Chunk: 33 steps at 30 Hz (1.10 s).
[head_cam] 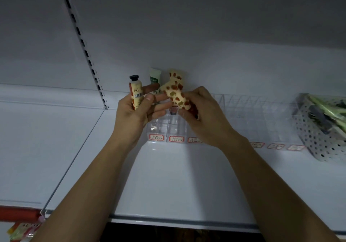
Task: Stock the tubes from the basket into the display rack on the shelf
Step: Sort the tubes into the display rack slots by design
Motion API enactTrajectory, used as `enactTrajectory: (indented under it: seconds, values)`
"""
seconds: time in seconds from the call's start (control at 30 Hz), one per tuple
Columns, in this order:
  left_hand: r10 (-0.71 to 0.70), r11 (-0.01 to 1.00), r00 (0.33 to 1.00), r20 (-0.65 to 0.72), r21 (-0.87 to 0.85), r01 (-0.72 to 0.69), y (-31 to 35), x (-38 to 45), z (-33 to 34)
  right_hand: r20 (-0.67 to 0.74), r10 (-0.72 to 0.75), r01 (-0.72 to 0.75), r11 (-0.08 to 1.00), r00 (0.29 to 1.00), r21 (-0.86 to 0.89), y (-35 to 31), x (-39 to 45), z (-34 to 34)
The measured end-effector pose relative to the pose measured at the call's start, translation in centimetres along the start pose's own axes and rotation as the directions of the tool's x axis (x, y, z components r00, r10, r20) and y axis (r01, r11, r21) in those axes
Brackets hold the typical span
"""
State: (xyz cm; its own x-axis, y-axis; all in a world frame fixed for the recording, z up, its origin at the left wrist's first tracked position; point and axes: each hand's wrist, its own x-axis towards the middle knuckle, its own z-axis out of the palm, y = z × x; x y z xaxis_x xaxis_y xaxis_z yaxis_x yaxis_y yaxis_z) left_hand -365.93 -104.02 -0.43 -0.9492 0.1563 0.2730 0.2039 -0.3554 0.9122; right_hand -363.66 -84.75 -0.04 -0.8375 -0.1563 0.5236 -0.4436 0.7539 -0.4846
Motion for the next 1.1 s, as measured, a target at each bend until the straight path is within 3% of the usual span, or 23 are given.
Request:
enactTrajectory:
  seconds: [0.13,0.23,0.37,0.43,0.53,0.7,0.97,1.1]
  values:
    - [0.079,0.965,0.993,-0.092,0.256,-0.053,-0.3,0.2,-0.5,-0.134,0.191,-0.163,0.967,0.972,0.196,-0.2,0.3,-0.2]
    - [0.138,0.888,0.979,-0.152,0.457,-0.054,-1.3,0.6,-1.0,-0.093,0.310,-0.274,0.920,0.946,0.279,-0.4,0.6,-0.1]
    - [0.135,0.778,0.984,-0.114,0.627,-0.034,-2.1,0.7,-1.3,-0.049,0.332,-0.283,0.864,0.942,0.416,-0.8,1.1,0.2]
    - [0.129,0.761,0.986,-0.101,0.648,-0.033,-2.3,0.7,-1.3,-0.053,0.295,-0.259,0.900,0.954,0.351,-1.0,1.3,0.3]
    - [0.126,0.749,0.987,-0.095,0.662,-0.032,-2.3,0.7,-1.3,-0.074,0.212,-0.203,0.973,0.975,0.109,-1.5,1.7,0.5]
    - [0.124,0.700,0.990,-0.062,0.713,-0.043,-2.3,0.7,-1.3,-0.091,0.146,-0.161,0.968,0.985,-0.194,-2.3,2.9,0.5]
    - [0.135,0.618,0.991,-0.019,0.783,-0.069,-2.2,0.5,-1.2,0.019,0.253,-0.247,0.954,0.967,-0.169,-1.9,3.2,1.3]
    - [0.139,0.714,0.990,0.012,0.691,-0.109,-1.6,0.3,-1.1,0.008,0.239,-0.236,0.963,0.971,-0.128,-1.6,2.8,1.4]
